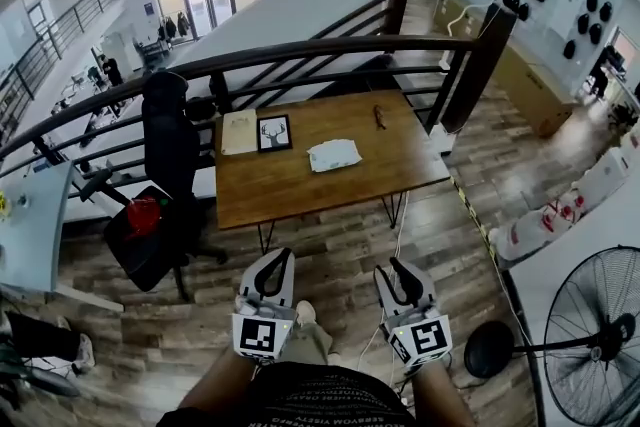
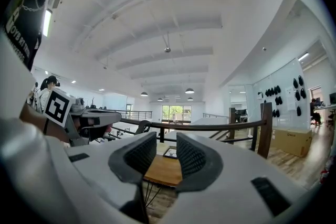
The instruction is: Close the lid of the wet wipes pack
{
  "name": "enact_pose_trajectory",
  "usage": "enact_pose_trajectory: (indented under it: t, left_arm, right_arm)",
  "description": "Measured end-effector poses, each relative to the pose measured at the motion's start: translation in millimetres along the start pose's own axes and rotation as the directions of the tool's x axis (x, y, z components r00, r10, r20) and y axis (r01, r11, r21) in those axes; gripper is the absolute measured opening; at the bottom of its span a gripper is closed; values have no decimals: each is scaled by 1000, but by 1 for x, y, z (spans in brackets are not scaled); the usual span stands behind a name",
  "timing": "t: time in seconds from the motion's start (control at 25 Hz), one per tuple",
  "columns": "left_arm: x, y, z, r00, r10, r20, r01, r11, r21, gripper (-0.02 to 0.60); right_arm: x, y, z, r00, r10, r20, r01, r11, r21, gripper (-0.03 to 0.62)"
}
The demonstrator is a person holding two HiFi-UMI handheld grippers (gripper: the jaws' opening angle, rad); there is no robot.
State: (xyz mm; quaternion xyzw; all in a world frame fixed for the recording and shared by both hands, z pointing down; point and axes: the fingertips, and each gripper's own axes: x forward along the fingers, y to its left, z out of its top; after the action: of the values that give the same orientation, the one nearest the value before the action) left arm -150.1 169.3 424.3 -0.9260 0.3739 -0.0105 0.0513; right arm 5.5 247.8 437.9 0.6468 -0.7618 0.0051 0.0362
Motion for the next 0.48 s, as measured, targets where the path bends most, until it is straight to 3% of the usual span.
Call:
enact_pose_trajectory:
  t: [0.48]
  left_arm:
    - [88,24,-2,999,-43,16,43,999,-10,28]
  right_arm:
    - [63,-52,3,999,-47,-2,47,999,16,126]
